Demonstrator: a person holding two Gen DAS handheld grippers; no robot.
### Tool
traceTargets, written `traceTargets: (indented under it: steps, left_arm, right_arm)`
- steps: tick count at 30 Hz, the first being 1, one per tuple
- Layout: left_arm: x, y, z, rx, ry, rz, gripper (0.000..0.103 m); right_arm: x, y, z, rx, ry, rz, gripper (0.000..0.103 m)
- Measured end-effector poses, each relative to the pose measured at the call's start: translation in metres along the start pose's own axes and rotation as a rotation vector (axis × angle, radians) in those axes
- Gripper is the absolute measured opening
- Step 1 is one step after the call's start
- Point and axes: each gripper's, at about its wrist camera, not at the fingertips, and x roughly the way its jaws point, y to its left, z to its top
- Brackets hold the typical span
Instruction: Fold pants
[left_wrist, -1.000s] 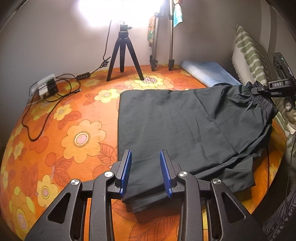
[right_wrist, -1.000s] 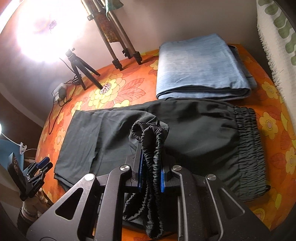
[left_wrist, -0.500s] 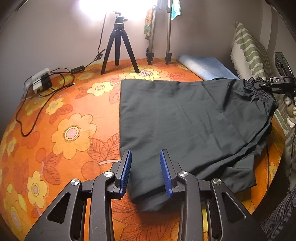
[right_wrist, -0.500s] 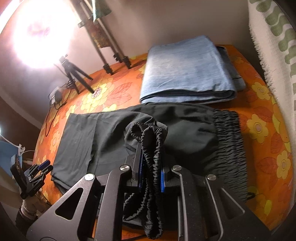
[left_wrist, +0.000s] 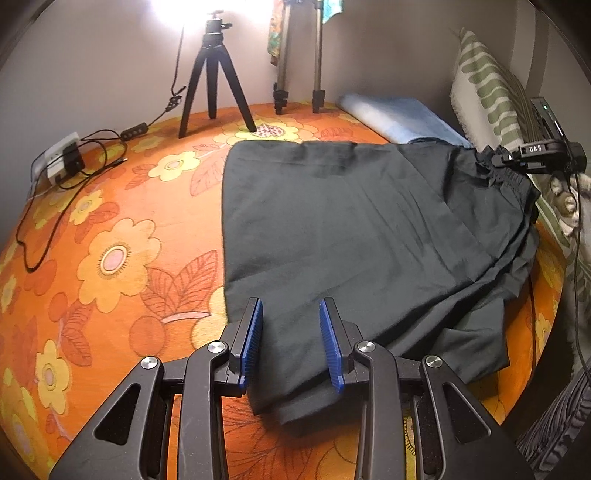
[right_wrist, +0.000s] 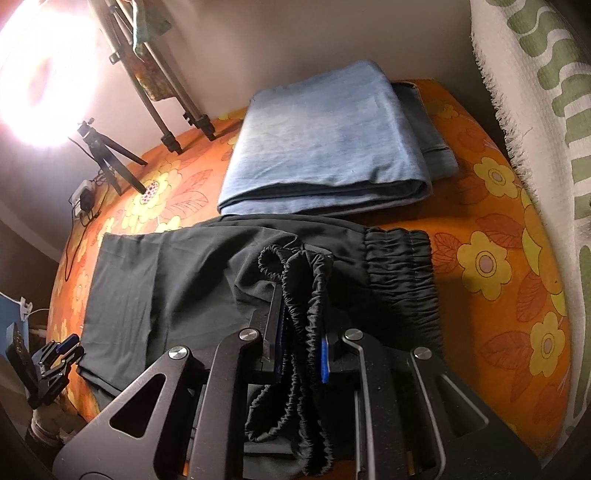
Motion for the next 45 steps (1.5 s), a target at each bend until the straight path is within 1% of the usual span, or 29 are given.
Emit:
traceTargets:
  steps: [2,4,5,8,11,12,13,14,17,19,21,22,23,25,26,27,28,29,31,32,33,36,38,39,40,41,42,44,45]
  left_arm:
    - [0.002,-0.002,-0.001,0.005,0.004,-0.003,0.030]
    - [0.002,-0.003,-0.002,0.007,0.005,-0.006,0.030]
    - [0.002,-0.005,-0.002,0.006,0.004,-0.005,0.030]
    - [0.001,-0.004,-0.001,0.004,-0.001,-0.013,0.030]
    - [0.000,-0.004,0.000,0.002,-0.005,-0.015,0.030]
    - [0.000,-0.004,0.000,0.001,-0.005,-0.016,0.030]
    - [0.001,-0.004,0.000,0.001,-0.004,-0.016,0.030]
    - [0.001,-0.004,0.000,0.003,-0.003,-0.014,0.030]
    - [0.000,-0.005,-0.001,0.001,-0.002,-0.012,0.030]
    - [0.000,-0.004,-0.001,-0.003,-0.003,-0.009,0.030]
    - [-0.001,-0.004,-0.001,-0.007,-0.006,-0.006,0.030]
    - [-0.002,-0.003,0.000,-0.009,-0.007,-0.005,0.030]
    - [-0.002,-0.002,0.000,-0.010,-0.008,-0.004,0.030]
    - [-0.003,-0.001,0.001,-0.010,-0.010,0.002,0.030]
    - [-0.004,-0.001,0.001,-0.010,-0.012,0.005,0.030]
    - [-0.004,0.000,0.001,-0.012,-0.013,0.007,0.030]
    - [-0.005,0.002,0.001,-0.016,-0.014,0.010,0.030]
    - [-0.006,0.004,0.000,-0.021,-0.017,0.011,0.030]
    - [-0.009,0.009,-0.001,-0.035,-0.026,0.005,0.030]
    - [-0.010,0.011,-0.002,-0.043,-0.026,0.003,0.030]
    - [-0.011,0.013,-0.002,-0.049,-0.026,0.002,0.030]
    - [-0.014,0.015,-0.004,-0.054,-0.029,0.000,0.030]
    - [-0.016,0.015,-0.005,-0.048,-0.031,0.004,0.030]
    - [-0.016,0.015,-0.005,-0.050,-0.032,0.002,0.030]
    - [-0.017,0.015,-0.005,-0.052,-0.033,-0.001,0.030]
    - [-0.017,0.015,-0.005,-0.053,-0.032,-0.004,0.030]
    - [-0.017,0.014,-0.005,-0.051,-0.033,-0.006,0.030]
    - [-0.016,0.013,-0.005,-0.043,-0.032,-0.007,0.030]
    - [-0.016,0.013,-0.005,-0.042,-0.032,-0.008,0.030]
  right_arm:
    - [-0.002,-0.007,0.001,0.024,-0.006,-0.011,0.024]
    - [-0.009,-0.017,0.003,0.065,-0.027,-0.026,0.039]
    - [-0.014,-0.021,0.004,0.088,-0.044,-0.025,0.040]
    - [-0.030,-0.033,0.004,0.137,-0.074,0.011,0.043]
    - [-0.037,-0.028,-0.002,0.102,-0.061,0.015,0.043]
    - [-0.036,-0.025,-0.005,0.086,-0.044,0.004,0.046]
    - [-0.033,-0.023,-0.008,0.076,-0.026,-0.002,0.051]
    - [-0.029,-0.022,-0.012,0.067,-0.009,-0.012,0.053]
    - [-0.014,-0.017,-0.020,0.038,0.040,-0.044,0.053]
    - [-0.007,-0.008,-0.027,-0.005,0.064,-0.064,0.053]
    - [-0.001,0.004,-0.031,-0.064,0.069,-0.134,0.053]
    - [0.001,0.007,-0.032,-0.081,0.073,-0.154,0.053]
    - [0.003,0.010,-0.034,-0.097,0.071,-0.174,0.050]
    - [0.004,0.012,-0.036,-0.114,0.071,-0.197,0.022]
    - [0.004,0.012,-0.036,-0.115,0.065,-0.202,0.018]
    - [0.001,0.011,-0.035,-0.112,0.053,-0.209,0.012]
    - [-0.002,0.009,-0.034,-0.105,0.039,-0.223,0.007]
    - [-0.005,0.007,-0.032,-0.096,0.018,-0.265,0.002]
    - [-0.011,0.003,-0.028,-0.095,-0.011,-0.335,0.000]
    - [-0.012,-0.001,-0.027,-0.085,-0.009,-0.321,0.001]
    - [-0.012,-0.006,-0.026,-0.068,0.003,-0.286,0.000]
    - [-0.017,-0.009,-0.024,-0.045,-0.010,-0.243,0.000]
    - [-0.023,-0.010,-0.024,-0.016,-0.014,-0.175,0.006]
    - [-0.027,-0.010,-0.024,0.000,-0.017,-0.139,0.018]
    - [-0.030,-0.010,-0.025,0.013,-0.018,-0.116,0.032]
    - [-0.031,-0.010,-0.026,0.023,-0.018,-0.090,0.037]
    - [-0.032,-0.009,-0.028,0.031,-0.009,-0.061,0.040]
    - [-0.030,-0.006,-0.030,0.037,0.009,-0.027,0.040]
    - [-0.027,-0.004,-0.032,0.026,0.021,-0.048,0.040]
